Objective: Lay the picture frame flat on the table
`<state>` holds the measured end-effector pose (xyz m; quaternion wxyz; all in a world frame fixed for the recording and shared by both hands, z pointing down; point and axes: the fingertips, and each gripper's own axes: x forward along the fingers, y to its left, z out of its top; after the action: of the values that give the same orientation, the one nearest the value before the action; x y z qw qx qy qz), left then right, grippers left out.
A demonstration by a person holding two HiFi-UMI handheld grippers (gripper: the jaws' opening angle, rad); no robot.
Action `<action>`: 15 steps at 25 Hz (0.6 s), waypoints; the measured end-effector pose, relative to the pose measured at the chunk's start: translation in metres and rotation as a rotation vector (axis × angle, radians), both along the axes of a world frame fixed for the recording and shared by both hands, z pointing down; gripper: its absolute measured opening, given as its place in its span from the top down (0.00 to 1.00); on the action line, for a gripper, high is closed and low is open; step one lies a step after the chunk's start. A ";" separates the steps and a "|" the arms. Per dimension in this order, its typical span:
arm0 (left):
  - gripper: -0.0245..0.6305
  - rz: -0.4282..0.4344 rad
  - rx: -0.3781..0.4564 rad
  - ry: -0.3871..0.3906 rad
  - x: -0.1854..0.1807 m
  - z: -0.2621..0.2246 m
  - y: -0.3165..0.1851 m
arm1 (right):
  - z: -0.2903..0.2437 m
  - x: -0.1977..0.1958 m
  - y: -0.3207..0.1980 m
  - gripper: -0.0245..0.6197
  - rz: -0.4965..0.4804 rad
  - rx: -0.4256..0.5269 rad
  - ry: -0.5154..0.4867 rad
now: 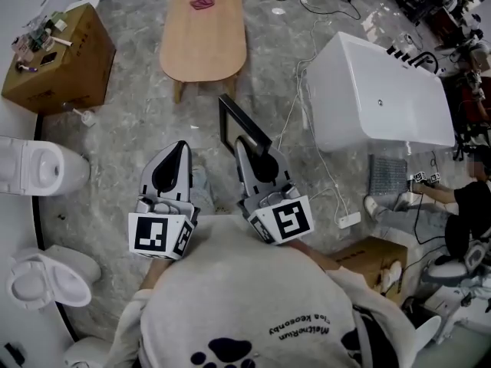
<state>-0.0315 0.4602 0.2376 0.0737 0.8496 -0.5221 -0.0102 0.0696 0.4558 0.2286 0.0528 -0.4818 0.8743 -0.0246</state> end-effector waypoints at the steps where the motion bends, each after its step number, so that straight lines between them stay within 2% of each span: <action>1: 0.95 0.005 0.000 0.002 0.000 0.001 -0.006 | 0.001 0.000 -0.005 0.93 0.007 0.003 0.000; 5: 0.95 0.027 0.000 0.006 -0.003 0.001 -0.034 | 0.006 0.002 -0.031 0.93 0.044 -0.030 0.025; 15: 0.95 0.106 0.019 0.002 -0.028 -0.002 -0.132 | 0.004 -0.017 -0.121 0.93 0.123 -0.028 0.025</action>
<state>-0.0595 0.3279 0.2355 0.0664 0.8768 -0.4760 -0.0122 0.0527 0.3349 0.2330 0.0366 -0.5357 0.8432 -0.0278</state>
